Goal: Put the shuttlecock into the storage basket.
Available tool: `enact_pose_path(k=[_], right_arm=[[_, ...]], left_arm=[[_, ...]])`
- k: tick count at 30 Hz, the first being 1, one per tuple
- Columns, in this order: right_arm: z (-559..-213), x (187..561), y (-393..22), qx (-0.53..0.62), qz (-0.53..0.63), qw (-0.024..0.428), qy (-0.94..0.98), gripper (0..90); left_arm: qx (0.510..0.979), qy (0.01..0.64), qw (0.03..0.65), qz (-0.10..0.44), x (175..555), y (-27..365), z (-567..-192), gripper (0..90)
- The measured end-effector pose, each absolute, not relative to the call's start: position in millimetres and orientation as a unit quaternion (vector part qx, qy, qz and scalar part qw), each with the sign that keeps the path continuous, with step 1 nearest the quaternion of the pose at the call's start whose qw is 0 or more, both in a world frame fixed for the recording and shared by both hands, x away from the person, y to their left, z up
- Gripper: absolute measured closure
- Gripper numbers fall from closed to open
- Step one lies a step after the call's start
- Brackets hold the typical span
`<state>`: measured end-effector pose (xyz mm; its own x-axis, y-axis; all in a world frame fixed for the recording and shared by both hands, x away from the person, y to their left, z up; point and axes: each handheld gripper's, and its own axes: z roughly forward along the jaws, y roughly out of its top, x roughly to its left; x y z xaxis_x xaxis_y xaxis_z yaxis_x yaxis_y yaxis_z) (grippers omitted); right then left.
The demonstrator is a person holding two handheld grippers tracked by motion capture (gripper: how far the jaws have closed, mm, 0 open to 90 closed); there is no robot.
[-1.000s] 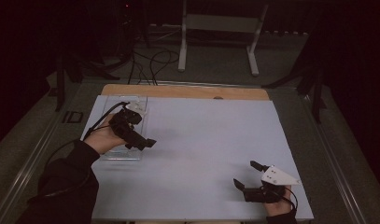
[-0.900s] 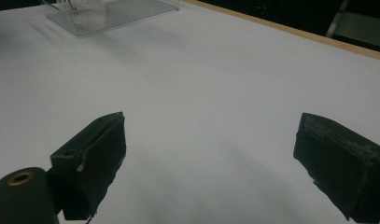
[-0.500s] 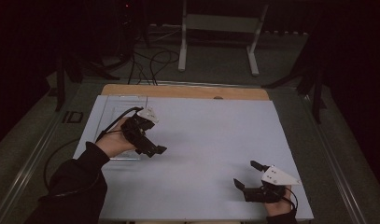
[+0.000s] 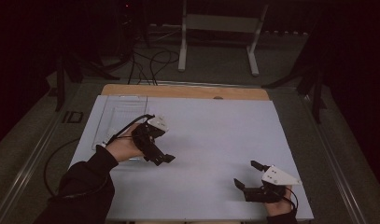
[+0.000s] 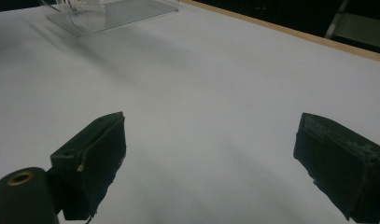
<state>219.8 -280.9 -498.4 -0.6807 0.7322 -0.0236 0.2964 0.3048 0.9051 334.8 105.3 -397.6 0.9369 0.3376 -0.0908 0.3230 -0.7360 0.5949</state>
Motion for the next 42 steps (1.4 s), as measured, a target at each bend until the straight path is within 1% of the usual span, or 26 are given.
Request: enact_pose_path(k=[13,20,30,42], right_arm=[[-498.5,219.9,-281.1,0.331,0.487,0.224,0.777,9.3],[-498.3,219.8,-281.4,0.331,0.487,0.224,0.777,9.3],[-498.5,219.7,-280.9,0.331,0.486,0.223,0.777,9.3],[-499.0,220.0,-281.2,0.332,0.487,0.220,0.777,9.3]], left_arm=[[0.935,0.154,0.320,-0.004,321.7,94.4,-416.8,0.0],[0.933,0.157,0.323,-0.011,315.6,96.2,-429.6,0.0],[0.931,0.166,0.324,-0.007,308.2,110.6,-446.2,0.0],[0.927,0.181,0.327,-0.020,301.9,129.1,-461.3,0.0]])
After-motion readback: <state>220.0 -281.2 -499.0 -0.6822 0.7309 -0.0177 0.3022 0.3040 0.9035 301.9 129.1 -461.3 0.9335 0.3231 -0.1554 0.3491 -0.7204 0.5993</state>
